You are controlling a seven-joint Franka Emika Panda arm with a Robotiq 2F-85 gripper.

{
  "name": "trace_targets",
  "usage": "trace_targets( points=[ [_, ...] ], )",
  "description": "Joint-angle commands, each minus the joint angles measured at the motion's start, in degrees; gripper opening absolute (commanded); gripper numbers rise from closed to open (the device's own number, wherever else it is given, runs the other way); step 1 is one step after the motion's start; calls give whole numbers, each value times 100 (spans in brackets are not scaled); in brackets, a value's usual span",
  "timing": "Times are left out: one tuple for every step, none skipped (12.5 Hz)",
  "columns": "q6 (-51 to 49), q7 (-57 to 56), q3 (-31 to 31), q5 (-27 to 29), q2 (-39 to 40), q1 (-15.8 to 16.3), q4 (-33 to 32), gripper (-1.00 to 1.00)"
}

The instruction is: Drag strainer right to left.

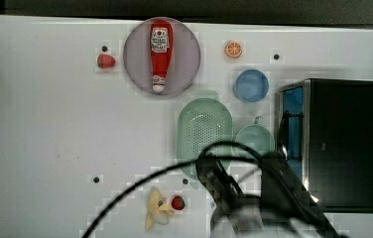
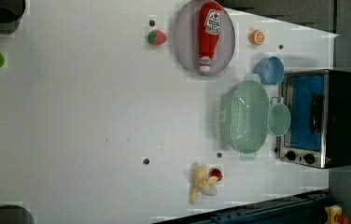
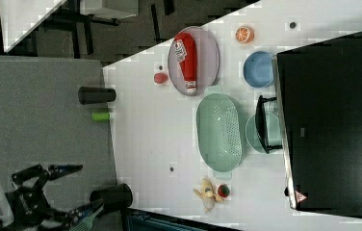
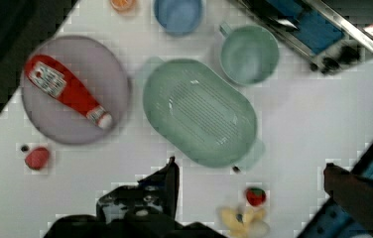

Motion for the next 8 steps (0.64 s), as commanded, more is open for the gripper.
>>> trace_targets(
  points=[
    [578, 169, 101, 19, 743, 57, -1185, 100],
    [1036, 279, 100, 19, 813, 56, -1463, 100],
    [1521, 477, 100, 19, 902, 56, -1721, 100],
    [1996, 731, 102, 19, 1015, 58, -1959, 100],
    [2436, 1000, 107, 19, 1152, 59, -2164, 100],
    [2825, 1276, 119, 19, 1314, 60, -2340, 100],
    [3173, 1570, 140, 19, 1502, 60, -2493, 100],
    [3506, 1919, 162, 19, 1720, 60, -2615, 100]
  ],
)
